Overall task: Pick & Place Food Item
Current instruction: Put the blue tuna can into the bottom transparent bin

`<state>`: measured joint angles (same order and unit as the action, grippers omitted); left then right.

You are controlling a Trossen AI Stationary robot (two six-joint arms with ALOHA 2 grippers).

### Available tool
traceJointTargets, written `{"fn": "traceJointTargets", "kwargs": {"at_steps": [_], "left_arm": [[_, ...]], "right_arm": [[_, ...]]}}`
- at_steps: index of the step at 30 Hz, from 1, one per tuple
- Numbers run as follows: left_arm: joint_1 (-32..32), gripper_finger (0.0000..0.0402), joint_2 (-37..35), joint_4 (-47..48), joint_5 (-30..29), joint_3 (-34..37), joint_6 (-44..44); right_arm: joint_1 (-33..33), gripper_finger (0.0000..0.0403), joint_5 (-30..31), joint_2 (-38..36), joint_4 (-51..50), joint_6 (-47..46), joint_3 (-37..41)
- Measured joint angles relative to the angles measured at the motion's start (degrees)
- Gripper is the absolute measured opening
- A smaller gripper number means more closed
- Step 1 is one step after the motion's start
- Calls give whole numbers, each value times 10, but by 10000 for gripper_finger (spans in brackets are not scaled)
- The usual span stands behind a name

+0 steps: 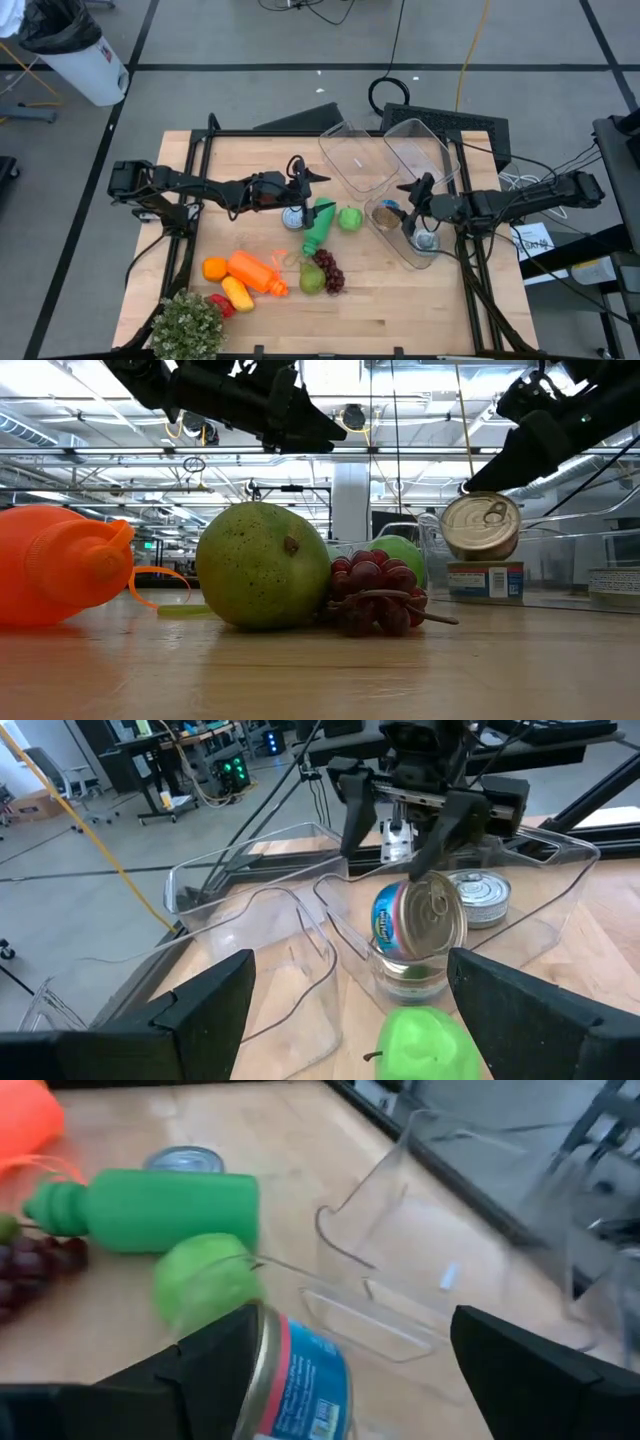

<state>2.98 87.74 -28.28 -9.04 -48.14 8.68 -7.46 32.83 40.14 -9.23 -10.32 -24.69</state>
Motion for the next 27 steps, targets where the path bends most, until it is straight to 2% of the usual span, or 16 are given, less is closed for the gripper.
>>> {"fn": "traceJointTargets", "kwargs": {"at_steps": [5,12,15,19,23,27], "left_arm": [[0,335,0,1,0,0,-5],[0,335,0,2,0,0,-6],[0,335,0,3,0,0,-6],[0,335,0,5,0,0,-6],[0,335,0,12,0,0,-6],[0,335,0,13,0,0,-11]], "right_arm": [[0,312,33,0,-1,27,0],[0,312,32,0,0,35,0],[-1,312,14,0,1,15,0],[-1,312,-58,-5,-27,-28,-12],[-1,312,-56,-2,-112,-75,-43],[-1,312,-60,12,-140,-115,-46]]}}
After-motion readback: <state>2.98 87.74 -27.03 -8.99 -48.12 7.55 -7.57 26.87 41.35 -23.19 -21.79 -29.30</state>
